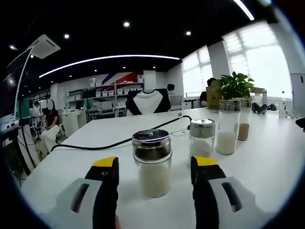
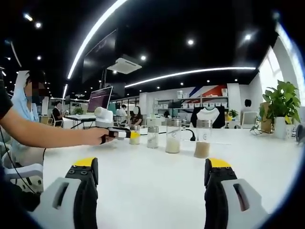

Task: Rotate the seasoning bottle until the label or dispensing opening points toward the visible target arrow and the bottle remains upright within the marked orientation range

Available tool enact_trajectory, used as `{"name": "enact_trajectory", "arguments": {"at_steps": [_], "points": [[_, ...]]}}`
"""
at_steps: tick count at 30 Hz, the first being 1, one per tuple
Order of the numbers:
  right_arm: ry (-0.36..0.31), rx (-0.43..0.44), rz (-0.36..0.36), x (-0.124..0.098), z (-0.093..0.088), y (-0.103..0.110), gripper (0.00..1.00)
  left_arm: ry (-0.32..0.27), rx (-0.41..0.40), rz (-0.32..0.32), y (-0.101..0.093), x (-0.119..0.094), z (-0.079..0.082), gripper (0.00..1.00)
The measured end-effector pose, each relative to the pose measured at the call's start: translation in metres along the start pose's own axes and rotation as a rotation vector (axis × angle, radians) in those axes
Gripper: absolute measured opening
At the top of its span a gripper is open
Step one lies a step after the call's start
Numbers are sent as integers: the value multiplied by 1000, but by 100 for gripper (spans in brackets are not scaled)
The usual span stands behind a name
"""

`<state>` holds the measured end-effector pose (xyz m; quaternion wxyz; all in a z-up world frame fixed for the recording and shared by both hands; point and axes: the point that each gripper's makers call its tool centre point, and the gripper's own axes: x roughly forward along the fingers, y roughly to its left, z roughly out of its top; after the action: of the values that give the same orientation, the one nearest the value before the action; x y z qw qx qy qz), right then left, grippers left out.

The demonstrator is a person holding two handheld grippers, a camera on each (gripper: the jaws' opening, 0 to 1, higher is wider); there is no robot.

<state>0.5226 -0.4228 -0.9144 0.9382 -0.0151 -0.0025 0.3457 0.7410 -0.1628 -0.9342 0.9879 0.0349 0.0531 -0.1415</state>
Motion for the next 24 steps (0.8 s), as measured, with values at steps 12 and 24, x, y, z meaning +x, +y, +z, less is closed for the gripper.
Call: {"name": "enact_trajectory", "arguments": {"at_steps": [12,24], "points": [[10,17,39,2,-4,7,92,19,-28,-5,-2,9,-2,45],[-4,8,45,-1,1,7,92,37,25,16,0,15,-8,40]]}}
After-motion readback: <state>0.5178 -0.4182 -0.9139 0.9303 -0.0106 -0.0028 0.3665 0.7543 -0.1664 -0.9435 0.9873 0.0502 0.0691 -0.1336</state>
